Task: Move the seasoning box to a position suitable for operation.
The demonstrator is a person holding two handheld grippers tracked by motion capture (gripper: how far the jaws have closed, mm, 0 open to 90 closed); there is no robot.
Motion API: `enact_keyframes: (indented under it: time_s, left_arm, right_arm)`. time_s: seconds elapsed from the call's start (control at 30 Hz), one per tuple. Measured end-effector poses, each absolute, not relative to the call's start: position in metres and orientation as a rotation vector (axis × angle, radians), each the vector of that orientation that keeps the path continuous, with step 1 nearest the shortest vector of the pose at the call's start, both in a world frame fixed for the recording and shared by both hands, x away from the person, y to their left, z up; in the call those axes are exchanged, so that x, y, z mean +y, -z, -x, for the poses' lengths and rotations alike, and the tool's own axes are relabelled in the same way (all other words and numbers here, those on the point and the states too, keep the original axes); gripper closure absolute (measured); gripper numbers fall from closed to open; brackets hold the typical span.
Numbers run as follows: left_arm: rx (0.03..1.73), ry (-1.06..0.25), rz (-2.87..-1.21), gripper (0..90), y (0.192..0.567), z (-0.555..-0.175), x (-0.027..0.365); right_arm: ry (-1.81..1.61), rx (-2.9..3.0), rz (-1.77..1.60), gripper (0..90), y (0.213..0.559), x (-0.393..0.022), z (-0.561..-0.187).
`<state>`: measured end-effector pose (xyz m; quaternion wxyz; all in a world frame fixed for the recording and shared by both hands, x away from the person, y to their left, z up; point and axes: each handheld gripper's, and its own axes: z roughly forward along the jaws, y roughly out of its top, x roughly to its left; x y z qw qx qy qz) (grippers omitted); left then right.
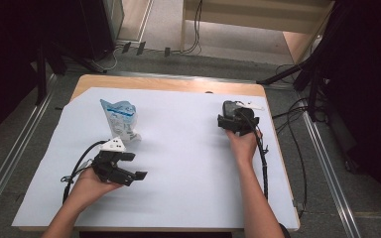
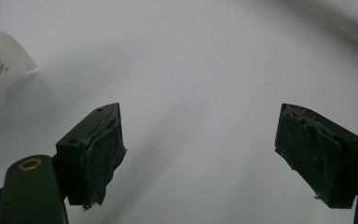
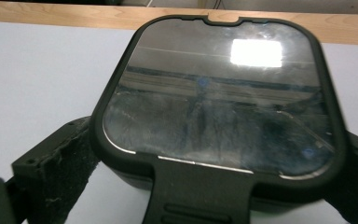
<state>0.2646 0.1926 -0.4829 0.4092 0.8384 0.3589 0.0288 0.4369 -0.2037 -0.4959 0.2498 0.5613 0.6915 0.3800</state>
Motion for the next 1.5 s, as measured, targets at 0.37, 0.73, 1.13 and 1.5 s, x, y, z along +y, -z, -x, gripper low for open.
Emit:
enact_keyframes:
  time_s: [0.37, 0.73, 1.13, 1.5]
  left_arm:
    - [0.922, -0.09, -2.113, 16.1, 0.483, -0.262, 0.198]
    - [0.93, -0.074, -2.12, 16.1, 0.484, -0.266, 0.197]
    - [0.939, -0.054, -2.112, 16.2, 0.482, -0.27, 0.2]
    - [0.915, -0.048, -2.09, 15.0, 0.477, -0.281, 0.192]
  right_arm:
    - [-1.064, 1.858, -1.531, 9.6, 0.501, -0.208, -0.443]
    - [-1.038, 1.853, -1.467, 15.6, 0.497, -0.21, -0.438]
    - [-1.067, 1.881, -1.424, 16.3, 0.492, -0.207, -0.432]
    - [-1.139, 1.898, -1.391, 16.4, 0.478, -0.211, -0.403]
